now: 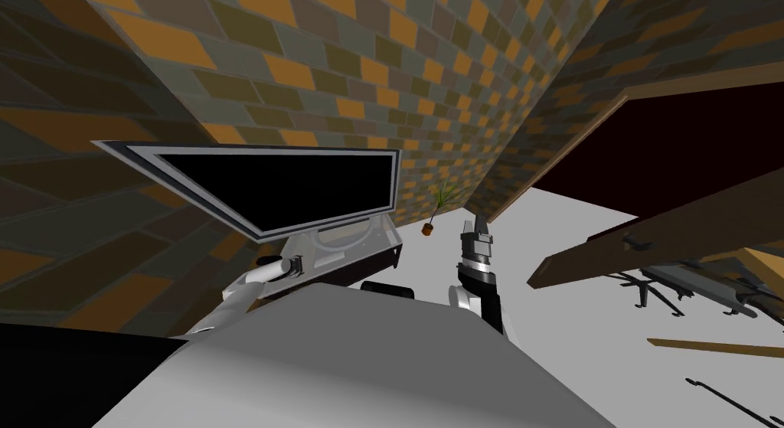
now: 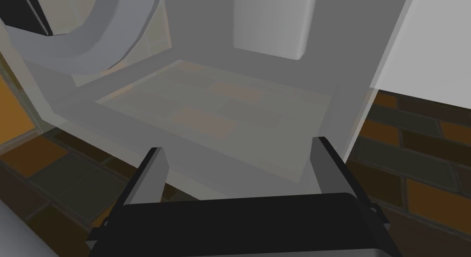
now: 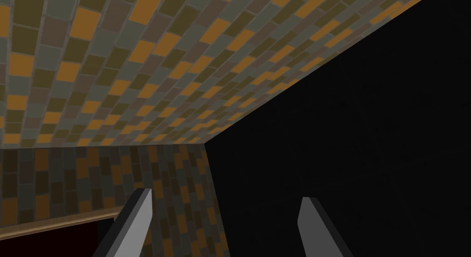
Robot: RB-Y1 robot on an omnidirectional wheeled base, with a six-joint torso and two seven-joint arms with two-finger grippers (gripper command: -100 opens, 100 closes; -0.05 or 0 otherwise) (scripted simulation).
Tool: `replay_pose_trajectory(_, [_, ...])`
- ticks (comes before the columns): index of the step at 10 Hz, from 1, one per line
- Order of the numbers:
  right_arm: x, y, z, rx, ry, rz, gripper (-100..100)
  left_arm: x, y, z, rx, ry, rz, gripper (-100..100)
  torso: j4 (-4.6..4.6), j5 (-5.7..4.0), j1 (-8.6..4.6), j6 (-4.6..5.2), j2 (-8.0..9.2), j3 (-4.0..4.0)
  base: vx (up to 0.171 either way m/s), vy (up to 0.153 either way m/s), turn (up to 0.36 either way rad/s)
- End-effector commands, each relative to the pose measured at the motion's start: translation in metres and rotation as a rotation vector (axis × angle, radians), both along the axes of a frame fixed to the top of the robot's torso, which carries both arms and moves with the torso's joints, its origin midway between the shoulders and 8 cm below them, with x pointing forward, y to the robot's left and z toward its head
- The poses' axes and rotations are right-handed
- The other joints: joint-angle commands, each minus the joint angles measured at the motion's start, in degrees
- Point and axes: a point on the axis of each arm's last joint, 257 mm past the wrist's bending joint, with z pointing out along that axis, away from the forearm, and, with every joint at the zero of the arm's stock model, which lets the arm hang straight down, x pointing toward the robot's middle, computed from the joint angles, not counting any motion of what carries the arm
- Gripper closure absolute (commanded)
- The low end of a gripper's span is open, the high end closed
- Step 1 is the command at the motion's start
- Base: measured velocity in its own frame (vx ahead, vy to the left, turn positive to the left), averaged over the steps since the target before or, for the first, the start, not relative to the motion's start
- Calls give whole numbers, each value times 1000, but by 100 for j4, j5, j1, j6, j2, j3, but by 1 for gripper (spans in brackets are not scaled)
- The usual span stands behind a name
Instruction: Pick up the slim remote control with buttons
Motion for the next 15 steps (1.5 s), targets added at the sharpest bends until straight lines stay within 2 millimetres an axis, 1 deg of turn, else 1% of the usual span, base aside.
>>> replay_pose_trajectory(1, [0, 0, 0, 0, 0, 0, 0, -13, 0, -8, -48, 42, 42, -100, 0, 0, 0, 0, 0, 0, 18, -11, -213])
replay_pose_trajectory(6, [0, 0, 0, 0, 0, 0, 0, -48, -4, -27, -138, 133, 131, -100, 0, 0, 0, 3, -4, -2, 20, -6, -141])
replay_pose_trajectory(7, [0, 0, 0, 0, 0, 0, 0, -49, -7, -28, -171, 148, 152, -100, -1, 0, 1, 1, -4, -2, 25, -5, -237])
replay_pose_trajectory(8, [0, 0, 0, 0, 0, 0, 0, -59, -8, -32, -176, 164, 166, -100, 0, 0, 0, 5, -6, -3, 21, -2, -87])
replay_pose_trajectory(9, [0, 0, 0, 0, 0, 0, 0, -59, -8, -32, -176, 164, 166, -100, -1, 0, 1, -3, -3, -2, 6, -5, 37])
replay_pose_trajectory(10, [0, 0, 0, 0, 0, 0, 0, -66, -11, -36, -212, 189, 196, -100, 0, 0, 0, -3, 2, 1, 2, -6, -145])
replay_pose_trajectory(12, [0, 0, 0, 0, 0, 0, 0, -70, -15, -37, -243, 207, 219, -100, 1, 0, 1, -2, 6, 3, -4, 4, -103])
replay_pose_trajectory(13, [0, 0, 0, 0, 0, 0, 0, -77, -16, -40, -247, 218, 229, -100, 2, 0, 4, 0, 7, 4, -6, 6, -104])
replay_pose_trajectory(15, [0, 0, 0, 0, 0, 0, 0, -90, -25, -44, -305, 259, 279, -100, 2, 0, 2, 1, 6, 4, 6, -5, -224])
